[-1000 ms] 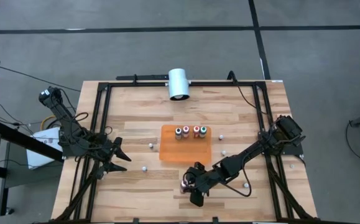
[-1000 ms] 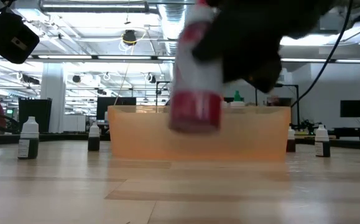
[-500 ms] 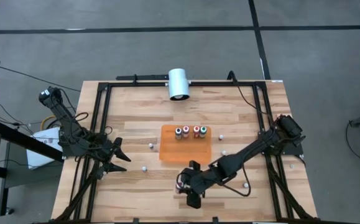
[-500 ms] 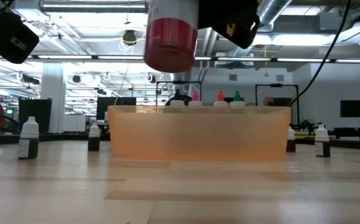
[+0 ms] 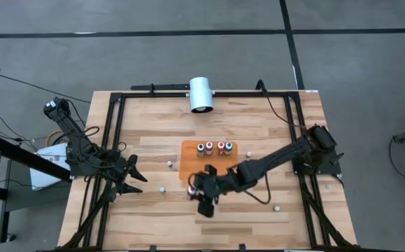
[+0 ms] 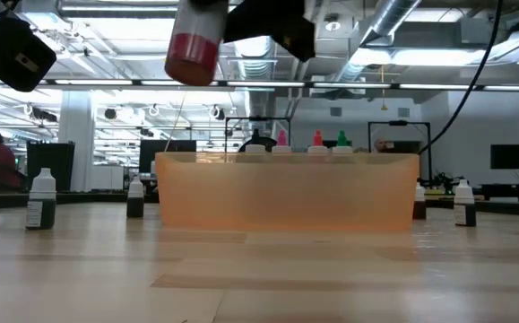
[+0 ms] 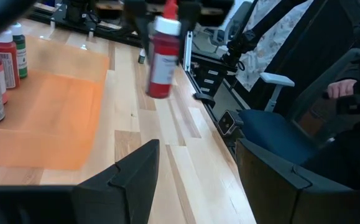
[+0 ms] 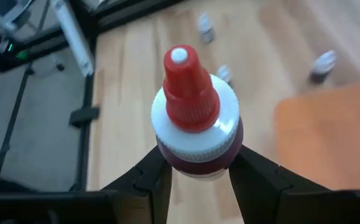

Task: Pick & Place food coloring
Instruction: Put the large red food coloring into the orange bin

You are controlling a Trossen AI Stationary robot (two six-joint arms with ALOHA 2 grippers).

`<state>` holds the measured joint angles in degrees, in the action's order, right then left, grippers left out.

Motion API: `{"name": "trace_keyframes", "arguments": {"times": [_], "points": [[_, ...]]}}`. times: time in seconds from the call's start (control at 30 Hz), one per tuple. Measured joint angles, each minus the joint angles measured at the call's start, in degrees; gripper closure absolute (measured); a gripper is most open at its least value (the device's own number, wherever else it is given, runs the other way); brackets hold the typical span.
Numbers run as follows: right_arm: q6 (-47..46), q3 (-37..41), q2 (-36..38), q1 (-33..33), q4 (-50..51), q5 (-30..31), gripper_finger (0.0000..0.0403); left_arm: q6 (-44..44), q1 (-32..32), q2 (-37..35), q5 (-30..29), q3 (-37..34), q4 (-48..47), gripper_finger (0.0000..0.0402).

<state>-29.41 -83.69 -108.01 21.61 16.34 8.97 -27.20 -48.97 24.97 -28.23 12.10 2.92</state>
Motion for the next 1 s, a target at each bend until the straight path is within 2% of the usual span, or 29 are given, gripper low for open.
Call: {"name": "trace_keyframes", "arguments": {"times": [0.43, 0.63, 0.87, 1.0], "points": [[4.5, -1.8, 0.0, -10.7, 1.6, 2.4, 0.0270, 0.0, 0.0, 0.0, 0.0, 0.0, 0.0, 0.0198], [4.5, -1.8, 0.0, -12.5, 4.5, 3.8, 0.0270, 0.0, 0.0, 0.0, -0.1, 0.0, 0.0, 0.0198], [6.0, -1.8, 0.0, -12.5, 4.7, 8.9, 0.0270, 0.0, 0.0, 0.0, -0.1, 0.0, 0.0, 0.0198], [7.2, -1.8, -0.2, -12.8, 5.1, 9.3, 0.0270, 0.0, 0.0, 0.0, -0.1, 0.0, 0.0, 0.0198]]}}
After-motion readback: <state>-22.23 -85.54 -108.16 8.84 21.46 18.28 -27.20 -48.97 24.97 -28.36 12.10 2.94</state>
